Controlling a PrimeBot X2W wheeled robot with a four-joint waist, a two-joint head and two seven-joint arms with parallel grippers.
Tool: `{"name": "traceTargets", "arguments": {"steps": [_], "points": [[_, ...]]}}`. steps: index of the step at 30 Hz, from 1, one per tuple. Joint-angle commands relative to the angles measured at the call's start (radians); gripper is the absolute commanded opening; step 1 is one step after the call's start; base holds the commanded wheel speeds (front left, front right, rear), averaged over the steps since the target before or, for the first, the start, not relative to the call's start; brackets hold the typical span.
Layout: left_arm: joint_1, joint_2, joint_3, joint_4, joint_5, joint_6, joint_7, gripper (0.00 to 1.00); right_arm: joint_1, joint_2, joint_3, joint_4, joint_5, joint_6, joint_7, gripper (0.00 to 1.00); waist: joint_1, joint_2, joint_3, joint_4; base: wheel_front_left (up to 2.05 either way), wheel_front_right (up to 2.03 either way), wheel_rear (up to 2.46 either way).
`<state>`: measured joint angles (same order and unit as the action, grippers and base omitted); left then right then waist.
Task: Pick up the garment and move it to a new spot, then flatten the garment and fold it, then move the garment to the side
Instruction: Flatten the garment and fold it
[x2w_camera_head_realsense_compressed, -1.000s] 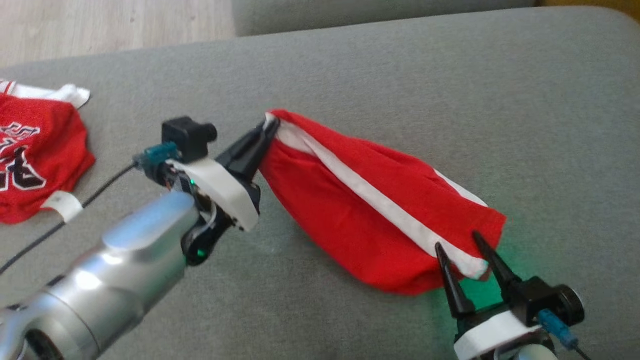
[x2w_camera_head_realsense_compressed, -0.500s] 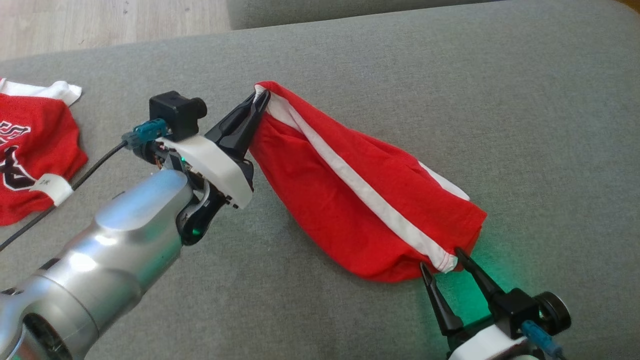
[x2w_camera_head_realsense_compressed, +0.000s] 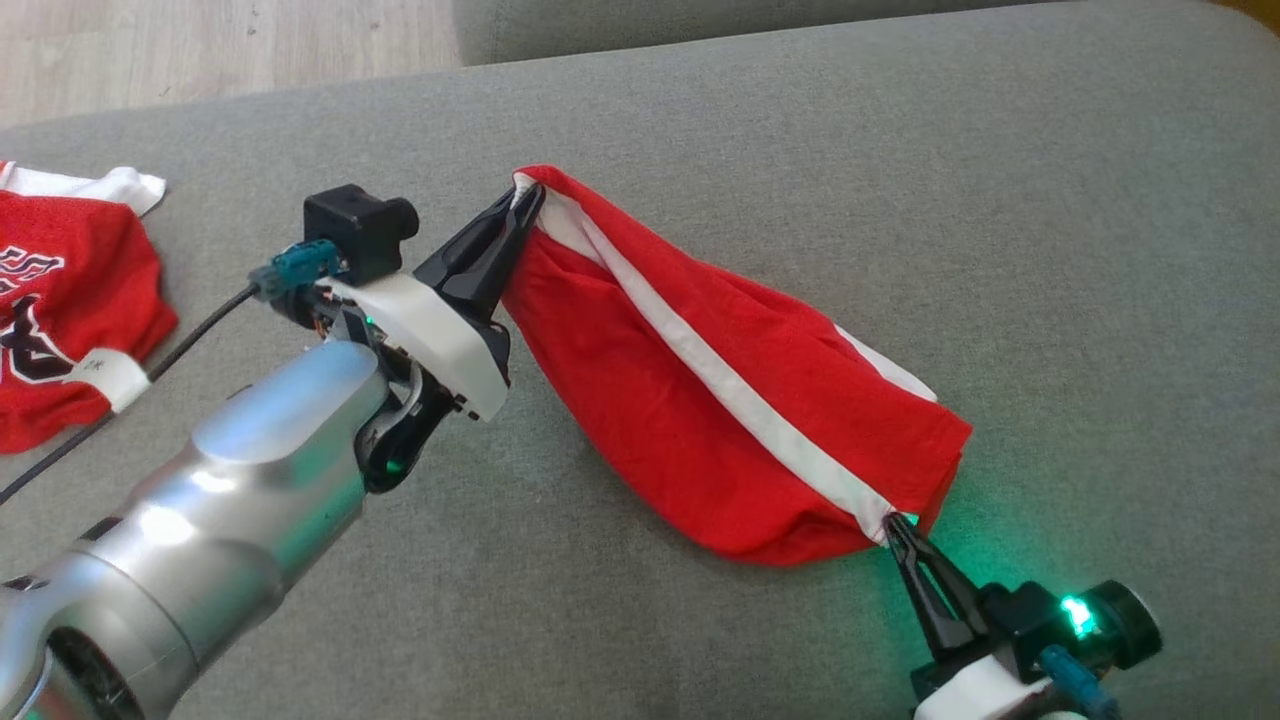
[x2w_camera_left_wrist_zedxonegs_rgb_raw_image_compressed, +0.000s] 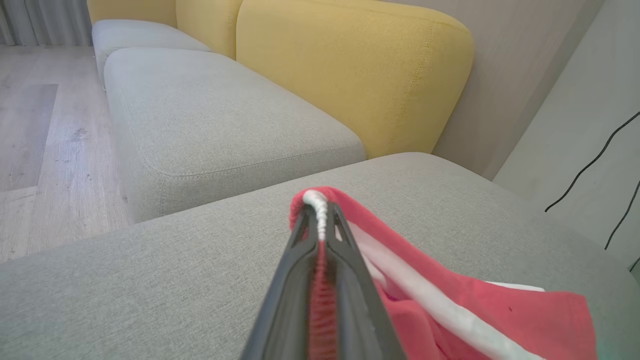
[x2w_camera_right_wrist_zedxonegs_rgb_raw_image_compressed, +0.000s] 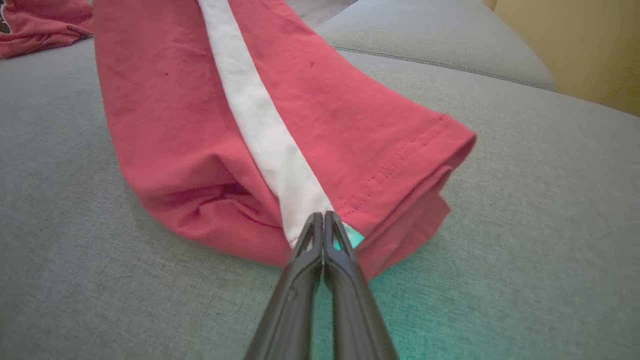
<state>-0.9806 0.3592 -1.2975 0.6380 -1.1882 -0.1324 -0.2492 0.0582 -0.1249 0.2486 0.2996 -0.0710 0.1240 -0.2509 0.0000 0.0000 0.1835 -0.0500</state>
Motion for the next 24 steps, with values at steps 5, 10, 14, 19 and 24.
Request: {"name": "traceTargets", "arguments": {"steps": [5,10,14,19,24], "points": [[-0.07,0.03,0.053,-0.027,0.024,0.002,-0.012,0.0,0.003,-0.002,0.001,-0.048,-0.02,0.007,-0.011,0.0,0.0,0.0,-0.005,0.006,0.0,0.0,0.0],[-0.057,0.024,0.14,-0.025,0.08,0.002,-0.013,0.0,0.025,-0.001,0.018,-0.069,0.036,0.007,-0.011,1.0,0.0,0.0,-0.01,0.005,0.0,0.0,0.0],[-0.043,0.015,0.169,-0.02,0.107,0.002,-0.013,0.0,0.014,-0.027,0.048,-0.075,0.037,0.007,-0.011,1.0,0.0,0.0,-0.009,0.004,0.0,0.0,0.0],[-0.038,0.001,0.179,-0.015,0.123,0.002,-0.013,0.0,-0.023,-0.041,0.122,-0.044,0.06,0.007,-0.011,1.0,0.0,0.0,-0.003,0.012,0.0,0.0,0.0],[-0.049,-0.006,0.171,-0.015,0.126,0.002,-0.013,0.0,-0.064,-0.049,0.161,-0.019,0.09,0.007,-0.011,1.0,0.0,0.0,0.006,0.026,0.0,0.0,0.0]]}}
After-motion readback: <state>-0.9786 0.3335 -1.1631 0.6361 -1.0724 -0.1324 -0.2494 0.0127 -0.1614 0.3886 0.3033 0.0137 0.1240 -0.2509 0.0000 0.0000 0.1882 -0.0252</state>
